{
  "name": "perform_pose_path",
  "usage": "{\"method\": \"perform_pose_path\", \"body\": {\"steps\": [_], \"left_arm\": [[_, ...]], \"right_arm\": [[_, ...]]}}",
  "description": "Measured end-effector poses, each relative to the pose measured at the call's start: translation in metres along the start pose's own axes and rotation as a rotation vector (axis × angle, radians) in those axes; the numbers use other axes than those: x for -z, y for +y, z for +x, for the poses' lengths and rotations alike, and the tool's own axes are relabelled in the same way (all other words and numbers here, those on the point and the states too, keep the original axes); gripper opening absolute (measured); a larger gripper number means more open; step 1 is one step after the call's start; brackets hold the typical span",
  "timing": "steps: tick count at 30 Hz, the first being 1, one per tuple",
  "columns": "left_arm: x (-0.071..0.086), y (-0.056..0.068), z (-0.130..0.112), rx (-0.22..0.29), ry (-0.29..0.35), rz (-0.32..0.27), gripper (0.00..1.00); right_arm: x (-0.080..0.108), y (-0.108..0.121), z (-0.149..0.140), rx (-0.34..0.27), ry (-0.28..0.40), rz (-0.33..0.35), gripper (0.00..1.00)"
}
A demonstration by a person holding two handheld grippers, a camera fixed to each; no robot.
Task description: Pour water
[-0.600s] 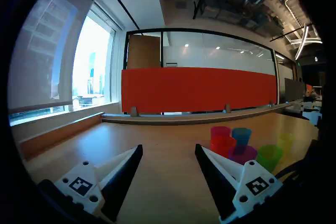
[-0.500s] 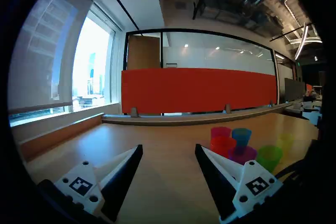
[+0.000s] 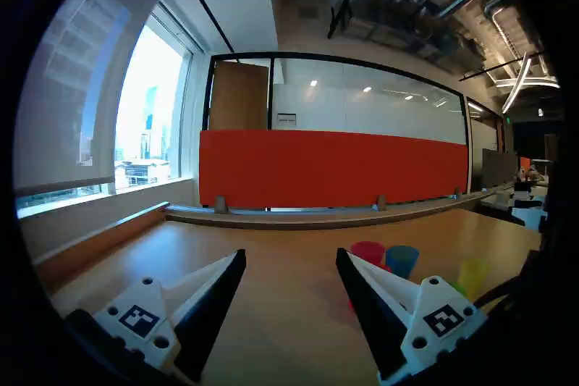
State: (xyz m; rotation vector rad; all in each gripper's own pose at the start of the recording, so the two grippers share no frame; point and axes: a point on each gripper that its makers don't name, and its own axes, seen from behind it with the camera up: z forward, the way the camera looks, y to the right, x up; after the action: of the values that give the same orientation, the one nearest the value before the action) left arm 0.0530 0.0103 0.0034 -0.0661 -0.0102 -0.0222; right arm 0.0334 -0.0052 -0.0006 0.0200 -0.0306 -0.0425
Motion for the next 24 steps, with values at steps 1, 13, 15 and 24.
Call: {"method": "perform_pose_path", "body": {"steps": [1,13,15,24], "left_arm": [[0.000,0.000,0.005,-0.008,-0.001,-0.003,0.92],[-0.004,0.006,0.082,-0.066,0.030,-0.041,0.92],[-0.004,0.009,0.093,-0.072,0.032,-0.051,0.92],[-0.005,0.017,0.122,-0.074,0.025,-0.082,0.92]], "right_arm": [[0.000,0.001,0.007,0.001,-0.001,0.000,0.99],[0.000,0.004,0.081,-0.001,-0.016,0.025,0.99],[0.000,0.003,0.090,-0.005,-0.018,0.029,0.99],[0.001,0.000,0.124,-0.007,-0.010,0.046,0.99]]}}
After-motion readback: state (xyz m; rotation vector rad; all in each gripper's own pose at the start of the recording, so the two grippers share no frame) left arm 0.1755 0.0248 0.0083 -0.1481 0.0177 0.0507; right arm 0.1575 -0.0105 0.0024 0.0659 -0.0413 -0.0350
